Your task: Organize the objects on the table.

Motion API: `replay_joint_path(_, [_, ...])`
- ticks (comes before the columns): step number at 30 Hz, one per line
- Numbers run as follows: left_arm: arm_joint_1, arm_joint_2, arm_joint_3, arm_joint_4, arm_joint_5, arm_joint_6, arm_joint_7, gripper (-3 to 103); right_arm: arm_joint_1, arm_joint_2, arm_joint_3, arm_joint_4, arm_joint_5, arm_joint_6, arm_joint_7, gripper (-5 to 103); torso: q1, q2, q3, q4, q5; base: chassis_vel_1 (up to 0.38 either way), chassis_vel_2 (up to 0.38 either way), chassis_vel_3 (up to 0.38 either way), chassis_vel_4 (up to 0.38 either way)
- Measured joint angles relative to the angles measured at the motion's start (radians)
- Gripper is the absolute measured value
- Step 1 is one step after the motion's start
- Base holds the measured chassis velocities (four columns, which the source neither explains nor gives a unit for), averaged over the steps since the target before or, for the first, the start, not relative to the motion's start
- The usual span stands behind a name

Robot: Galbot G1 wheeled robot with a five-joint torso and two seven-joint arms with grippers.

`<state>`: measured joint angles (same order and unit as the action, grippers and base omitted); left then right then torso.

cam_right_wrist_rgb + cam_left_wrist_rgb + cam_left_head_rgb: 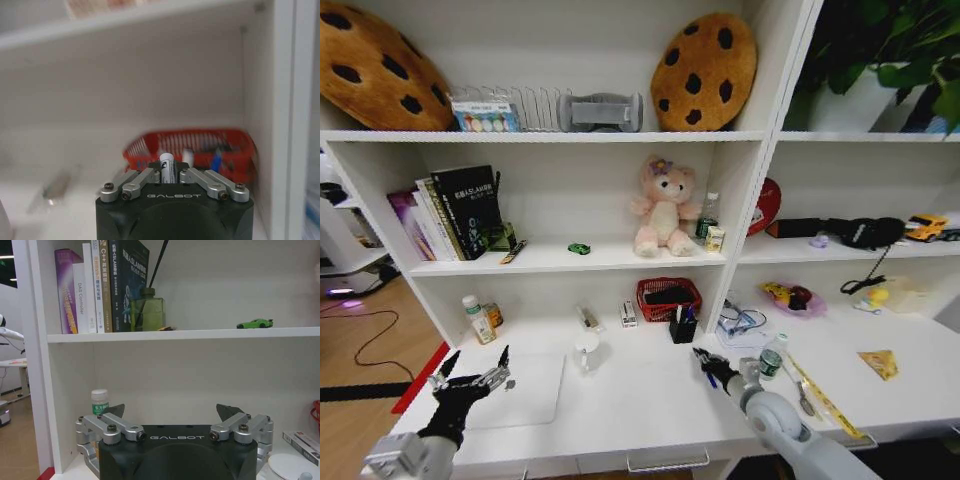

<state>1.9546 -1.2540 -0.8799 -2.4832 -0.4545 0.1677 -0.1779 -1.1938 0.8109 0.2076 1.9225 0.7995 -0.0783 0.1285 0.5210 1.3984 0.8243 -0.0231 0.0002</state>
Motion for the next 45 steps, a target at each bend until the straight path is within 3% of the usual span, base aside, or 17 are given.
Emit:
replay_joint_path(1, [0.000,0.000,0.000,0.000,0.000,0.000,0.000,100,0.000,0.000,0.000,0.000,0.000,0.000,0.000,13,0.000,0.000,0.000,0.0000,0.0000,0.000,0.000,0.000,0.000])
replay_joint_path(4, [0.000,0.000,0.000,0.000,0.000,0.000,0.000,100,0.094,0.022,-0.027,-0.026,-0.132,0.170,-0.052,13,0.000,0.000,0.000,0.0001,-0.0005,0.000,0.000,0.000,0.000])
replay_joint_path(5, [0.000,0.000,0.000,0.000,0.000,0.000,0.000,100,0.120,0.035,-0.037,-0.054,-0.172,0.220,-0.051,13,0.000,0.000,0.000,0.0000,-0.0003,0.000,0.000,0.000,0.000])
replay_joint_path(6, [0.000,0.000,0.000,0.000,0.000,0.000,0.000,100,0.120,0.035,-0.037,-0.054,-0.172,0.220,-0.051,13,0.000,0.000,0.000,0.0000,-0.0003,0.000,0.000,0.000,0.000])
replay_joint_path(8, [0.000,0.000,0.000,0.000,0.000,0.000,0.000,100,0.186,0.075,-0.062,-0.160,-0.259,0.342,-0.011,13,0.000,0.000,0.000,0.0002,-0.0002,0.000,0.000,0.000,0.000])
replay_joint_path(9, [0.000,0.000,0.000,0.000,0.000,0.000,0.000,100,0.186,0.075,-0.062,-0.160,-0.259,0.342,-0.011,13,0.000,0.000,0.000,0.0002,-0.0002,0.000,0.000,0.000,0.000])
replay_joint_path(11, [0.000,0.000,0.000,0.000,0.000,0.000,0.000,100,0.230,0.116,-0.077,-0.262,-0.327,0.434,0.029,13,0.000,0.000,0.000,0.0000,-0.0001,0.000,0.000,0.000,0.000])
replay_joint_path(16, [0.000,0.000,0.000,0.000,0.000,0.000,0.000,100,0.259,0.157,-0.093,-0.371,-0.378,0.508,0.025,13,0.000,0.000,0.000,-0.0001,-0.0001,0.000,0.000,0.000,0.000])
replay_joint_path(28, [0.000,0.000,0.000,0.000,0.000,0.000,0.000,100,0.311,0.238,-0.118,-0.496,-0.382,0.556,0.015,13,0.000,0.000,0.000,-0.0001,-0.0004,0.000,0.000,0.000,0.000])
replay_joint_path(39, [0.000,0.000,0.000,0.000,0.000,0.000,0.000,100,0.384,0.286,-0.162,-0.554,-0.376,0.556,0.012,9,0.000,0.000,0.000,0.0001,-0.0002,0.000,0.000,0.000,0.000])
replay_joint_path(43, [0.000,0.000,0.000,0.000,0.000,0.000,0.000,100,0.381,0.283,-0.161,-0.551,-0.397,0.511,0.012,25,0.000,0.000,0.000,0.0000,-0.0003,0.000,0.000,0.000,0.000])
replay_joint_path(45, [0.000,0.000,0.000,0.000,0.000,0.000,0.000,100,0.376,0.282,-0.161,-0.548,-0.395,0.505,0.012,25,0.000,0.000,0.000,-0.0001,-0.0003,0.000,0.000,0.000,0.000])
